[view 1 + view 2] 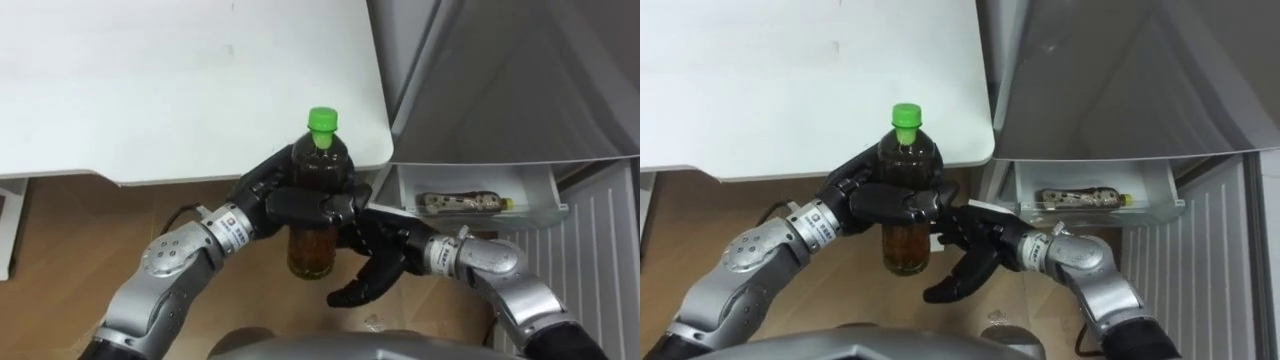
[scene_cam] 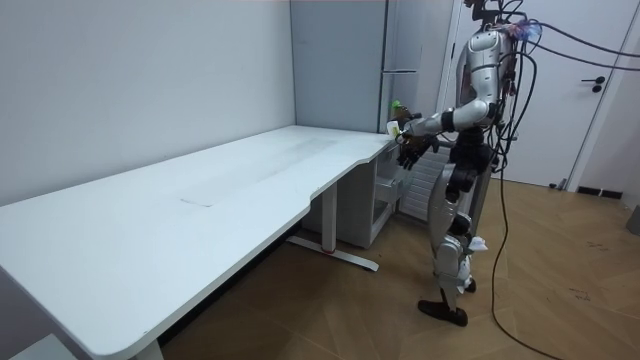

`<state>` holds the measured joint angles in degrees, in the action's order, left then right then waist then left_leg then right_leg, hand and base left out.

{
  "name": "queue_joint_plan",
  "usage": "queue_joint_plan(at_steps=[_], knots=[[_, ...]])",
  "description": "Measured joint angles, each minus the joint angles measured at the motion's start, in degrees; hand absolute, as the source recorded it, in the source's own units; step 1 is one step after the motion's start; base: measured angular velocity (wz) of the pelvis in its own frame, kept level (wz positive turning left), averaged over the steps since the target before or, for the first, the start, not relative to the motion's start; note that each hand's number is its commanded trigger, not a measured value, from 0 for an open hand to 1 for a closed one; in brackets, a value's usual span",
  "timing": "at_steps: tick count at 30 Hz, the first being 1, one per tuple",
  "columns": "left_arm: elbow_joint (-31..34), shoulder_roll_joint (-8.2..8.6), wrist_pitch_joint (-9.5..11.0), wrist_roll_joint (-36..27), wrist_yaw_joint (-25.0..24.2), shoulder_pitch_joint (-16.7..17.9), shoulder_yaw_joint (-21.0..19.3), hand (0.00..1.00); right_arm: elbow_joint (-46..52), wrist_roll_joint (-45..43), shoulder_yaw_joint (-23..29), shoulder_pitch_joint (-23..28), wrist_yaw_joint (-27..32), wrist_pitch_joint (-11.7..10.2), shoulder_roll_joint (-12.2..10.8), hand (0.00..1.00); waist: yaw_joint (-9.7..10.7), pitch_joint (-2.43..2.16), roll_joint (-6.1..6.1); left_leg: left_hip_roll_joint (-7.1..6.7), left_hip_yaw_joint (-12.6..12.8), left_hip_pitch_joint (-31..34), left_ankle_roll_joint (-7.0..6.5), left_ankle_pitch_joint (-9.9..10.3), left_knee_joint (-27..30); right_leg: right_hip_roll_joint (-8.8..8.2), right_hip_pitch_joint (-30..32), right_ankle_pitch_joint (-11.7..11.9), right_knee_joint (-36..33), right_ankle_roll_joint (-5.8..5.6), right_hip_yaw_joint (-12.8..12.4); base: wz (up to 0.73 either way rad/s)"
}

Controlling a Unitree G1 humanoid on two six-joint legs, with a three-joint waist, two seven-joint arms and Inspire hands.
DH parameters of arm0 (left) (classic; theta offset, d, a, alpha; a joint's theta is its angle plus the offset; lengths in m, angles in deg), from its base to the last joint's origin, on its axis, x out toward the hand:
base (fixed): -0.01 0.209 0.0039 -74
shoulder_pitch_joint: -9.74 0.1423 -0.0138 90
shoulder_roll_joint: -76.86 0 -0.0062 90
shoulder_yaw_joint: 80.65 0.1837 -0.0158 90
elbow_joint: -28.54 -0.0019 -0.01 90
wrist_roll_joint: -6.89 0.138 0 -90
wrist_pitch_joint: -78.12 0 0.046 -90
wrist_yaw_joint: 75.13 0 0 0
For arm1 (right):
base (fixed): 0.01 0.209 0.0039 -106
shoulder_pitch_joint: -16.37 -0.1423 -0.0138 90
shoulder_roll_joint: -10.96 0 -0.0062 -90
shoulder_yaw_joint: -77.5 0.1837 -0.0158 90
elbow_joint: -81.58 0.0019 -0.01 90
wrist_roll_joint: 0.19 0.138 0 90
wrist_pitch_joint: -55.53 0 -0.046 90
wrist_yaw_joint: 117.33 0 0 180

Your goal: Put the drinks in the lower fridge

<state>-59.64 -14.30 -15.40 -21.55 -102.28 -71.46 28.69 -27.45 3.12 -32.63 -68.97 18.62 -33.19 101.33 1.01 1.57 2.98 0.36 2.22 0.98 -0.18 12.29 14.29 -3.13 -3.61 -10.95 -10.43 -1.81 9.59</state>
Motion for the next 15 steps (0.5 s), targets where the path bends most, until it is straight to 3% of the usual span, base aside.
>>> queue_joint_plan(at_steps=[7,11,15], knots=[[0.01,0.04,0.99,0.26,0.01,-0.85,0.52,1.00,1.93,1.50,-1.12,0.33,-2.37,0.03,-0.15,0.00,0.00,-0.04,-0.25,0.16,0.13,0.72,-0.03,0.03,0.93,0.04,0.84,0.07,-1.22,0.11,-0.12,0.00],[0.01,0.11,1.15,2.29,0.01,-0.86,1.59,1.00,1.95,1.76,-1.15,0.39,-4.81,0.05,-0.09,0.00,-0.07,-0.71,-1.19,0.15,-0.01,1.40,-0.08,0.06,1.37,0.04,1.40,0.14,-1.40,0.24,-0.04,0.00],[0.01,0.16,1.22,3.35,0.02,-0.88,1.59,1.00,2.27,6.60,-1.20,0.62,-6.07,0.07,0.57,0.00,-0.08,-0.80,-1.43,0.26,0.00,1.46,-0.11,0.01,1.46,0.12,1.55,0.21,-1.52,0.34,-0.08,0.00]])
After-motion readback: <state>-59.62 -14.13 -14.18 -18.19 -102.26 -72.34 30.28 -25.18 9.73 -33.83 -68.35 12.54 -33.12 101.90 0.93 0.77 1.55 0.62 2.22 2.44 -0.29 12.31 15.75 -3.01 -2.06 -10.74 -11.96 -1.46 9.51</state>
